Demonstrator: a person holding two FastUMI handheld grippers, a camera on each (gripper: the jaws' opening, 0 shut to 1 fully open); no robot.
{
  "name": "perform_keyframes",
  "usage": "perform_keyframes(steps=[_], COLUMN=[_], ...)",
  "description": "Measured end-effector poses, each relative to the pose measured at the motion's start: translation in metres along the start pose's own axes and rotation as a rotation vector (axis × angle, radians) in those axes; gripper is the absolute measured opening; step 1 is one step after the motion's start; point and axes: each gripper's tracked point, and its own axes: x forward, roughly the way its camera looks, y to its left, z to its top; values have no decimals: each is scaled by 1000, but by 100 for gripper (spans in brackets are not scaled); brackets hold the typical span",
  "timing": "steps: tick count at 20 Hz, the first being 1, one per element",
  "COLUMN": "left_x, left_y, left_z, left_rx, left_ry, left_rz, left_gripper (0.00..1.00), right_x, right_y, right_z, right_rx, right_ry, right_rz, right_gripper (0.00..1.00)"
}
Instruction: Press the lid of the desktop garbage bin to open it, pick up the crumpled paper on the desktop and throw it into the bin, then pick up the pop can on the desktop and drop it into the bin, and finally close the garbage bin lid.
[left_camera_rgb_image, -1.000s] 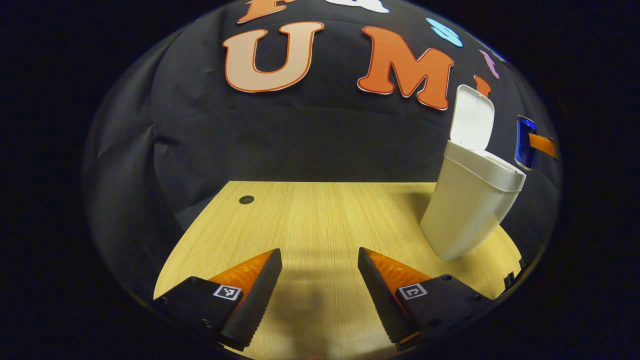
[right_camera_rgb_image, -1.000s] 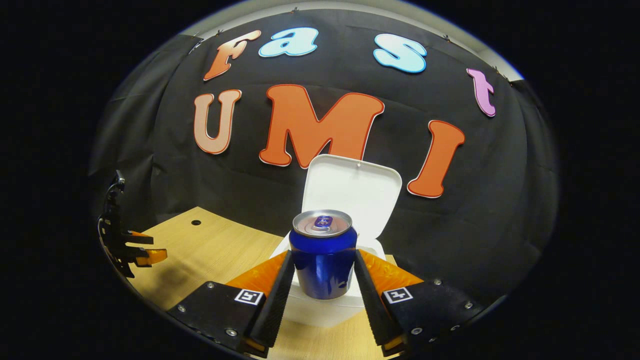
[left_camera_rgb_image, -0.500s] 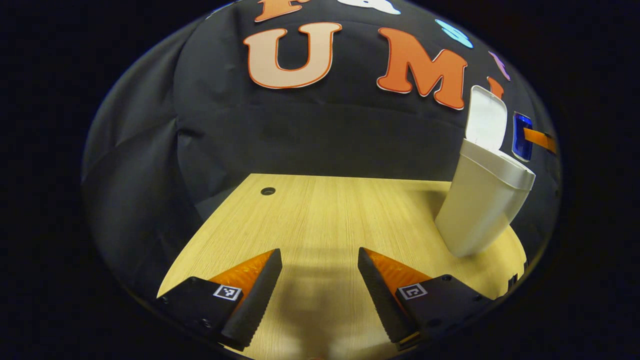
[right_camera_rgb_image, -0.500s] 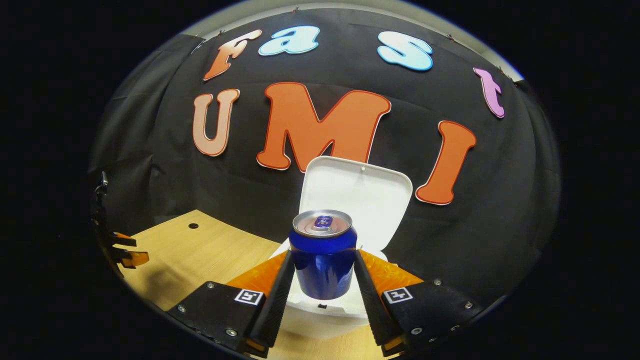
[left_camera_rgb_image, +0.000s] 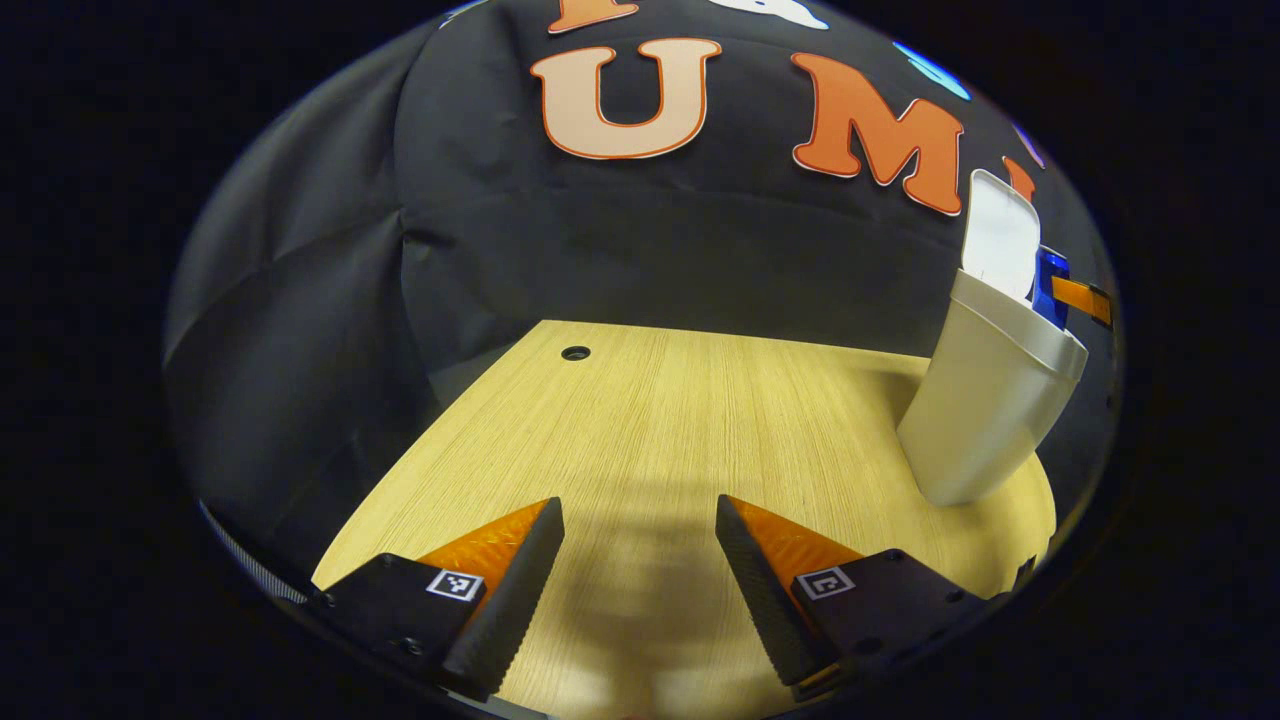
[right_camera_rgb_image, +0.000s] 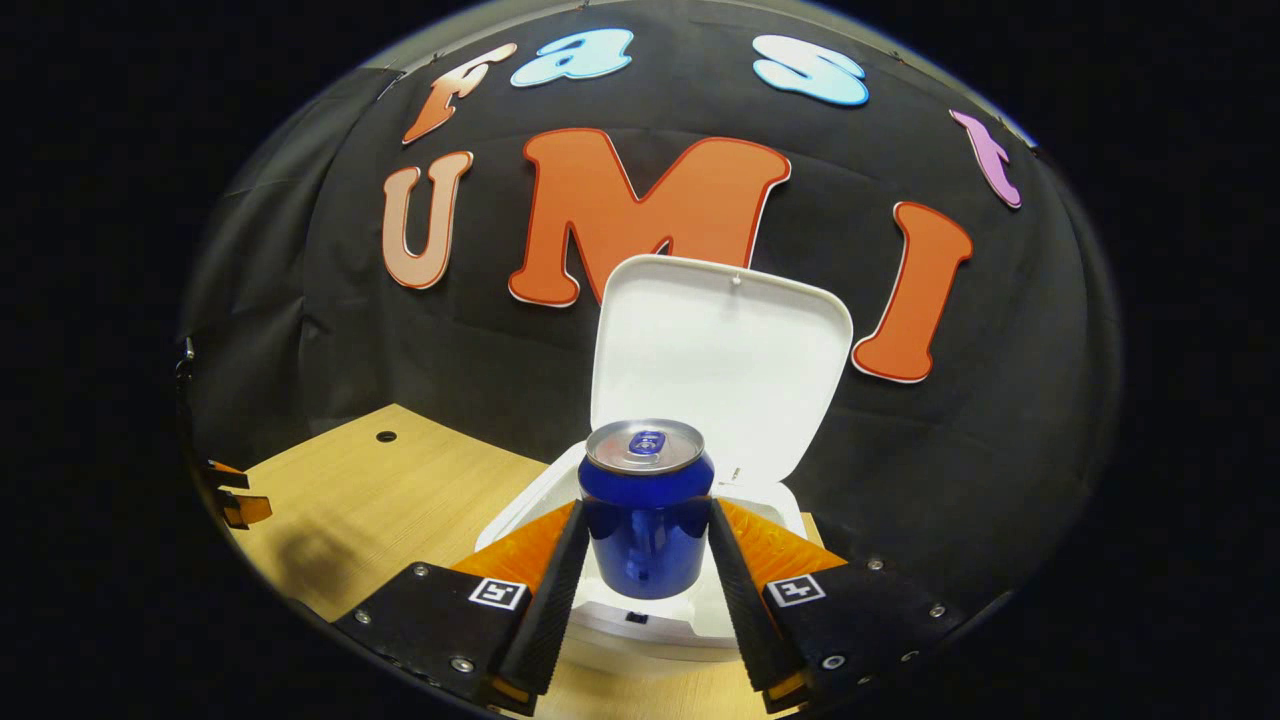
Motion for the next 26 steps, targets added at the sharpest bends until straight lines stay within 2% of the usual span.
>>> perform_keyframes(steps=[5,13,20,26], left_x=[-9,-16,-13,-12], left_y=[0,-10,-19,-7], left_z=[-9,-19,-21,-25], left_rx=[-27,-51,-41,-70], left_ry=[5,12,15,19], left_rz=[29,39,23,32], left_gripper=[98,98,98,98], right_x=[7,8,6,11], right_y=[-2,-16,-42,-55], right_z=[-11,0,54,109], right_rx=[29,14,-25,-73], right_ry=[21,-4,-61,-107], right_rz=[13,12,-29,-50], right_gripper=[72,79,79,81])
